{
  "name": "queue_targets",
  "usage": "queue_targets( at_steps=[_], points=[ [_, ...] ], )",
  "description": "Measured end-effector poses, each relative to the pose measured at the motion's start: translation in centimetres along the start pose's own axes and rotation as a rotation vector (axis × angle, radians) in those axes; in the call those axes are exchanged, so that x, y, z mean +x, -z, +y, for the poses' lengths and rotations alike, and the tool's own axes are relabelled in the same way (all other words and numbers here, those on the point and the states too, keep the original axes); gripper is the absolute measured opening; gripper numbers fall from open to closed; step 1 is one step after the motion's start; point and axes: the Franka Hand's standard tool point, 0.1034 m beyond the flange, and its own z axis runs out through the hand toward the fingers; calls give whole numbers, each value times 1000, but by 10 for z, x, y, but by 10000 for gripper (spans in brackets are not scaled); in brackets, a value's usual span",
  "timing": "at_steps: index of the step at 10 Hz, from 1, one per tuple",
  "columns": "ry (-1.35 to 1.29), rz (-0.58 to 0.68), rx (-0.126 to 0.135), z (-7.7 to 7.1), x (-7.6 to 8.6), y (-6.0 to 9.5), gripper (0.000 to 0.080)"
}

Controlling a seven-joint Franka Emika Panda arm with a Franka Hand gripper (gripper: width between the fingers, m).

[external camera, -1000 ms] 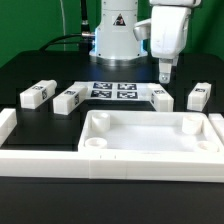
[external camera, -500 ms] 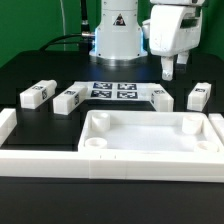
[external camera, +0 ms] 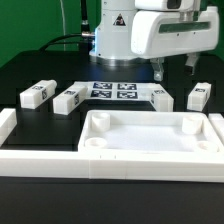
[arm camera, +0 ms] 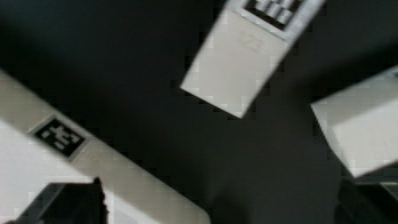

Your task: Assemble desk

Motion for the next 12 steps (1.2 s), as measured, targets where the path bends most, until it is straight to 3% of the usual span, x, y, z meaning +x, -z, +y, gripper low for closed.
queue_targets(
  at_steps=[6, 8, 12],
  points=[
    [-281, 6, 23, -5, 3, 0, 649],
    [-519, 2, 54, -3, 2, -1, 649],
    [-694, 5, 69, -8, 7, 0, 649]
  ],
)
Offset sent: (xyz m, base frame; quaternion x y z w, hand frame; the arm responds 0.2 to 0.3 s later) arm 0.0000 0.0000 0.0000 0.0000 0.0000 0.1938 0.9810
